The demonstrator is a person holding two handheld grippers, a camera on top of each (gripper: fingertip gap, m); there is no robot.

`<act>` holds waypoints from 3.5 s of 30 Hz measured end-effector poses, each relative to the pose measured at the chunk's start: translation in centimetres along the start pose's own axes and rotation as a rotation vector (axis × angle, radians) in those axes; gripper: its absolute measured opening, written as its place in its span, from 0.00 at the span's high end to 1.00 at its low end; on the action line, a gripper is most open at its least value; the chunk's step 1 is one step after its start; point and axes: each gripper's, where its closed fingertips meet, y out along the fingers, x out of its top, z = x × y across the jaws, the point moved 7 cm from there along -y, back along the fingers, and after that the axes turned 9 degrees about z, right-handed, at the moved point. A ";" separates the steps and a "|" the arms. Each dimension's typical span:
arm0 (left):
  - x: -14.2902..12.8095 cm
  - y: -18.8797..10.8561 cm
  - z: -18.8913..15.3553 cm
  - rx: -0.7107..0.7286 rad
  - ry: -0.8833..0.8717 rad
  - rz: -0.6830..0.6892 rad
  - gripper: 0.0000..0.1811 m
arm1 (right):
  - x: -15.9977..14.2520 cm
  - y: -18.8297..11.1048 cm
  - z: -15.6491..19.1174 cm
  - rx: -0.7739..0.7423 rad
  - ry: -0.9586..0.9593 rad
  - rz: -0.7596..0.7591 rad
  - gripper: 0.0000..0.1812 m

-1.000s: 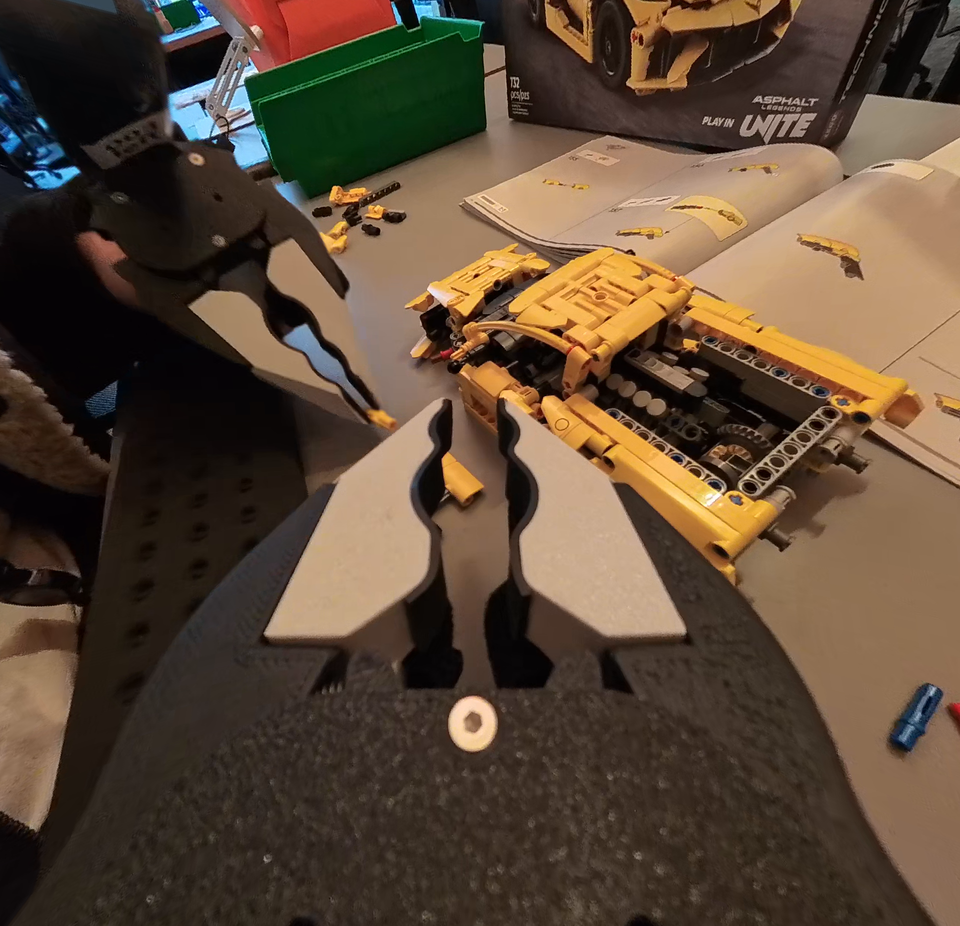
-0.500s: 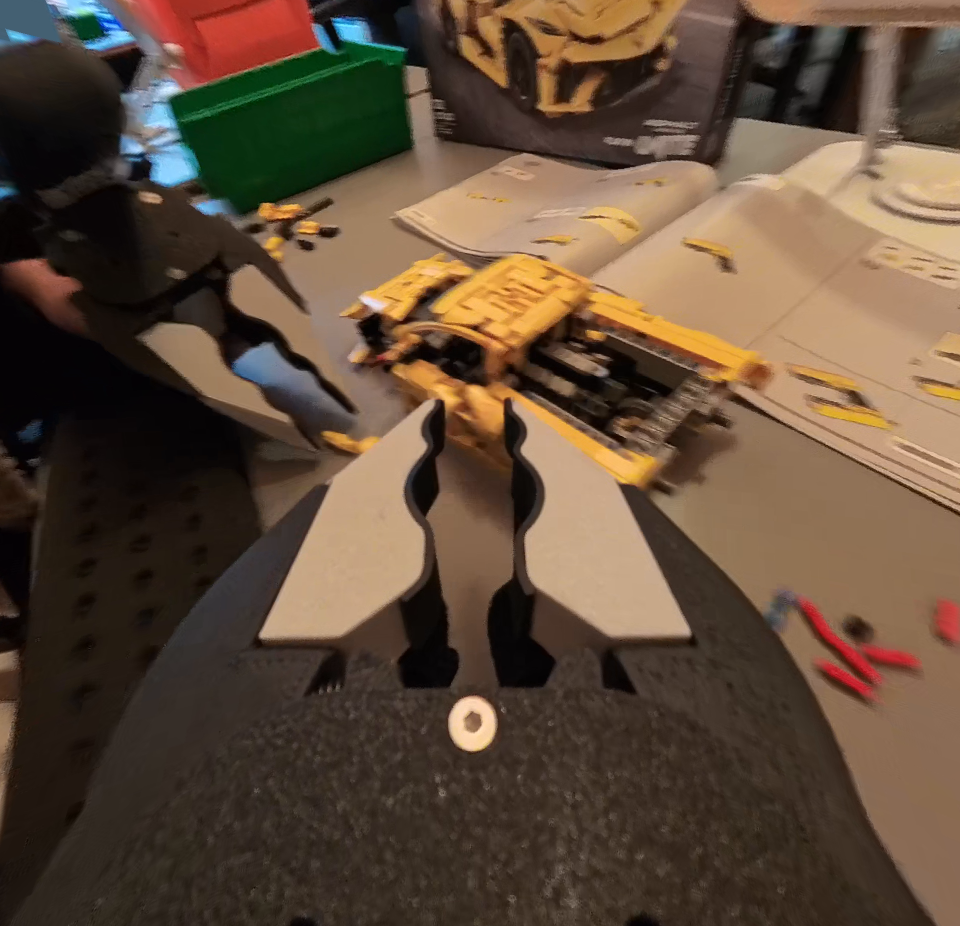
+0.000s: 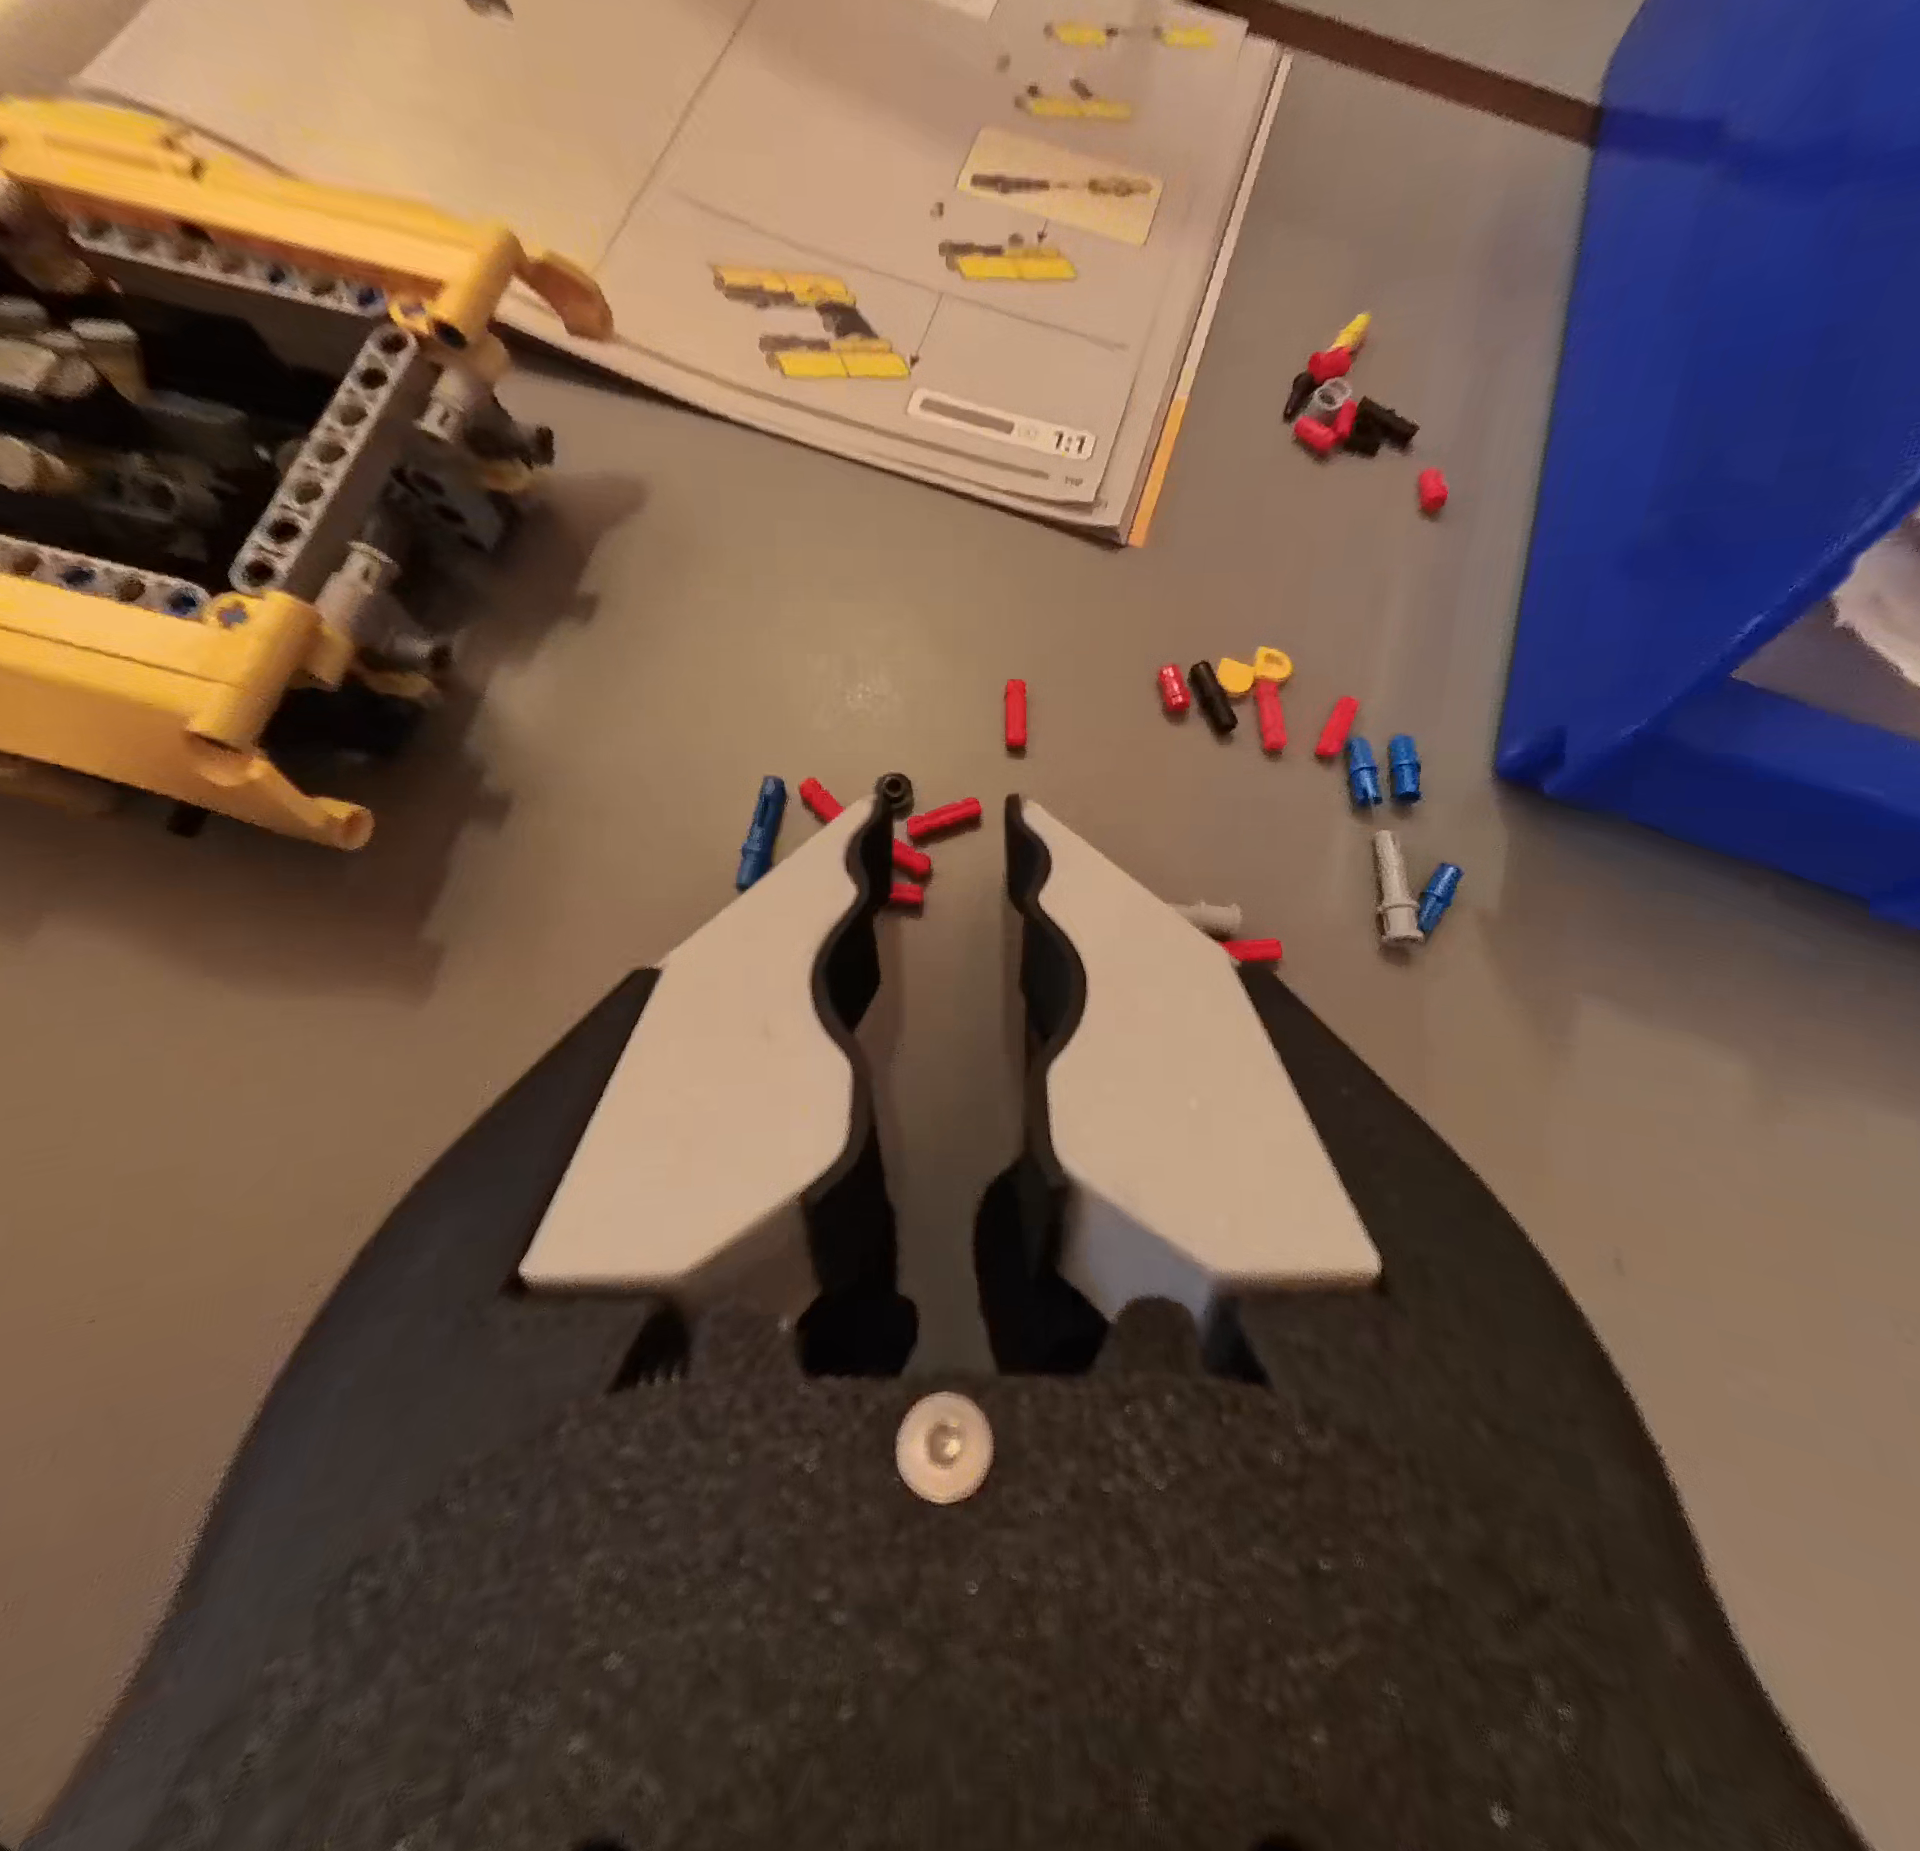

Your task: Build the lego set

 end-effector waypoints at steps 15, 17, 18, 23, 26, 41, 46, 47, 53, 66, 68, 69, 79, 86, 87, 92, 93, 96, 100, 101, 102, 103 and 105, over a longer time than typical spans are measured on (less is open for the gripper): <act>-0.7 0.9 -0.4 -0.016 0.028 0.057 0.84 | -0.2 1.0 -0.2 0.007 0.012 0.043 0.92; -0.6 0.9 -0.4 -0.013 0.028 0.056 0.84 | 0.0 0.7 -0.3 -0.008 0.006 0.025 0.92; -0.6 0.9 -0.4 -0.008 0.030 0.055 0.84 | 0.3 0.2 -0.3 -0.011 -0.004 -0.004 0.92; -0.7 0.7 0.4 0.048 0.016 0.052 0.84 | 2.6 -4.5 5.7 0.311 -0.304 -0.341 0.92; -1.1 0.6 1.7 0.157 0.009 0.082 0.83 | 2.2 -6.2 10.9 0.537 -0.479 -0.473 0.92; -1.8 1.1 2.0 0.206 0.056 0.141 0.84 | -1.9 -1.8 14.8 0.573 -0.710 -0.047 0.92; -3.2 2.3 -0.9 0.019 0.189 0.242 0.84 | -1.8 -1.9 14.8 0.563 -0.698 -0.059 0.90; -3.5 2.5 -1.3 0.008 0.217 0.266 0.84 | -1.5 -2.2 14.9 0.568 -0.691 -0.087 0.90; -4.0 2.9 -3.3 -0.083 0.308 0.260 0.84 | -1.7 -3.8 16.6 0.693 -0.728 -0.113 0.91; -4.1 3.0 -3.5 -0.096 0.231 0.298 0.84 | -2.5 -3.5 18.2 0.668 -0.787 -0.036 0.91; -4.2 3.1 -3.5 -0.090 0.241 0.305 0.84 | -2.5 -3.6 18.5 0.670 -0.792 -0.036 0.91; -4.3 3.1 -3.5 -0.089 0.244 0.310 0.84 | -2.5 -3.6 18.5 0.659 -0.792 -0.033 0.91; -4.4 3.2 -3.5 -0.087 0.243 0.320 0.84 | -2.3 -3.1 19.6 0.618 -0.778 0.024 0.86; -4.8 3.4 -3.7 -0.103 0.252 0.342 0.84 | -2.1 -2.9 20.4 0.586 -0.801 -0.003 0.96; -4.8 3.4 -3.9 -0.115 0.258 0.345 0.84 | -2.1 -2.8 20.2 0.580 -0.794 -0.002 0.96; -5.3 3.6 -6.1 -0.248 0.350 0.350 0.84 | 0.6 -5.1 19.8 0.972 -0.434 -0.054 0.96; -5.4 3.7 -6.5 -0.260 0.373 0.347 0.84 | 0.9 -5.7 19.9 1.042 -0.399 -0.076 0.96; -5.2 3.6 -7.5 -0.308 0.403 0.319 0.85 | 0.9 -5.9 20.4 1.033 -0.444 -0.093 0.96; -5.2 3.6 -8.1 -0.334 0.428 0.310 0.86 | 0.9 -6.1 21.1 1.017 -0.481 -0.118 0.96; -5.4 3.7 -8.2 -0.338 0.441 0.321 0.88 | 0.9 -6.2 21.2 1.019 -0.488 -0.118 0.96; -5.5 3.7 -8.3 -0.340 0.454 0.332 0.89 | 0.9 -6.3 21.4 1.032 -0.493 -0.121 0.96; -5.6 3.8 -8.4 -0.341 0.465 0.339 0.90 | 0.8 -6.3 21.5 1.036 -0.498 -0.120 0.96; -5.8 3.8 -8.5 -0.347 0.478 0.346 0.93 | 0.8 -6.3 21.5 1.016 -0.516 -0.128 0.96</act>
